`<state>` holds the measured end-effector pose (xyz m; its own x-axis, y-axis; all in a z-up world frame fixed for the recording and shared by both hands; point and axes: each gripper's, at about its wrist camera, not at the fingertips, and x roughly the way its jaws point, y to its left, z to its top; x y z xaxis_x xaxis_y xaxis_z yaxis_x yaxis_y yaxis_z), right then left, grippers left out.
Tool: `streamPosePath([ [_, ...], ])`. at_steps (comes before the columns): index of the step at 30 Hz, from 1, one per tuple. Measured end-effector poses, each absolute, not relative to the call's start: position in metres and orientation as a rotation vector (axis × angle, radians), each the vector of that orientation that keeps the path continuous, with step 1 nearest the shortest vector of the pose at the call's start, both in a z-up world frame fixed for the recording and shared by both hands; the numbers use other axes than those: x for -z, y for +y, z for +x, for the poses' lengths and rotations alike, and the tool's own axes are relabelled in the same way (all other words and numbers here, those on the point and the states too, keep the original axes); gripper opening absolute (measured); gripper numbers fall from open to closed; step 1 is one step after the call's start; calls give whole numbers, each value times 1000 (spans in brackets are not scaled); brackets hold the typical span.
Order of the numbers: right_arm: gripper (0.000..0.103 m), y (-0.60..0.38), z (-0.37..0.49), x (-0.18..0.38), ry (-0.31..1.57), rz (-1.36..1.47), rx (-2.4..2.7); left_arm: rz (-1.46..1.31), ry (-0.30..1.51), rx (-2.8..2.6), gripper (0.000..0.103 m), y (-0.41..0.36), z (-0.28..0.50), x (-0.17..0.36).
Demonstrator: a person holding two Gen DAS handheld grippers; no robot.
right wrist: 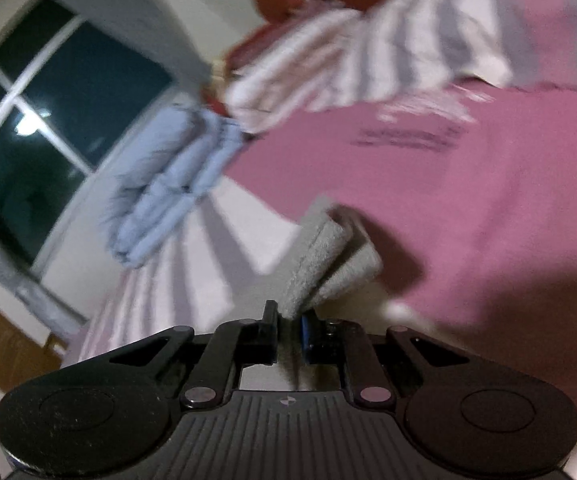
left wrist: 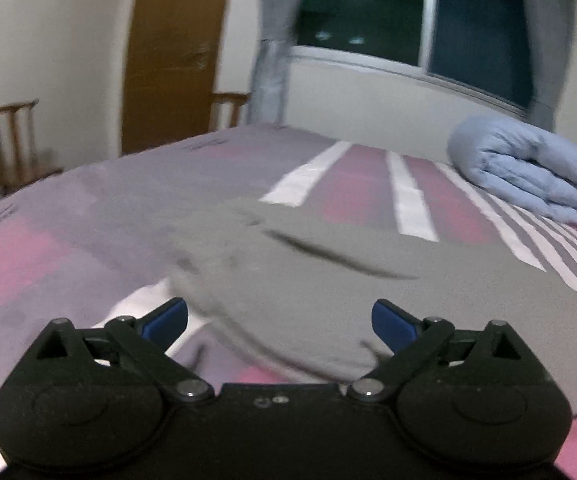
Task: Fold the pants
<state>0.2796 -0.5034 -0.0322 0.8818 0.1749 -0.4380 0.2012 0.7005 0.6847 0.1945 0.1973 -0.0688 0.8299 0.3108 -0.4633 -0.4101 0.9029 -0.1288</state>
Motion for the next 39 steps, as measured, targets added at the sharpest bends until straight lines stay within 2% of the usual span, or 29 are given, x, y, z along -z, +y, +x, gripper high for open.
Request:
streamPosePath([
  [10, 11, -322, 300, -11, 456, 717, -338, -347, 528, -421, 93, 235, 181, 81],
  [14, 12, -222, 294, 15, 548, 602, -532, -329, 530, -405, 94, 234, 183, 82],
  [17, 13, -150, 283, 60, 720, 361, -643, -323, 539, -396, 94, 235, 182, 84],
  [18, 13, -140, 274, 68, 696, 289, -640, -324, 540, -391, 95, 235, 181, 85],
  [22, 13, -151, 276, 68, 668, 352, -640, -324, 551, -373, 96, 238, 180, 89],
  [27, 13, -147, 271, 51, 603, 276, -660, -318, 552, -382, 96, 236, 182, 89],
  [29, 24, -134, 267, 57, 661, 211, -704, -321, 553, -384, 96, 236, 183, 88],
  [31, 41, -133, 252, 58, 661, 174, -793, -321, 552, -386, 96, 235, 183, 88],
  [36, 41, -151, 244, 48, 622, 261, -854, -323, 553, -383, 96, 237, 182, 89],
  [39, 41, -173, 249, 38, 563, 284, -699, -319, 555, -381, 97, 237, 183, 90],
])
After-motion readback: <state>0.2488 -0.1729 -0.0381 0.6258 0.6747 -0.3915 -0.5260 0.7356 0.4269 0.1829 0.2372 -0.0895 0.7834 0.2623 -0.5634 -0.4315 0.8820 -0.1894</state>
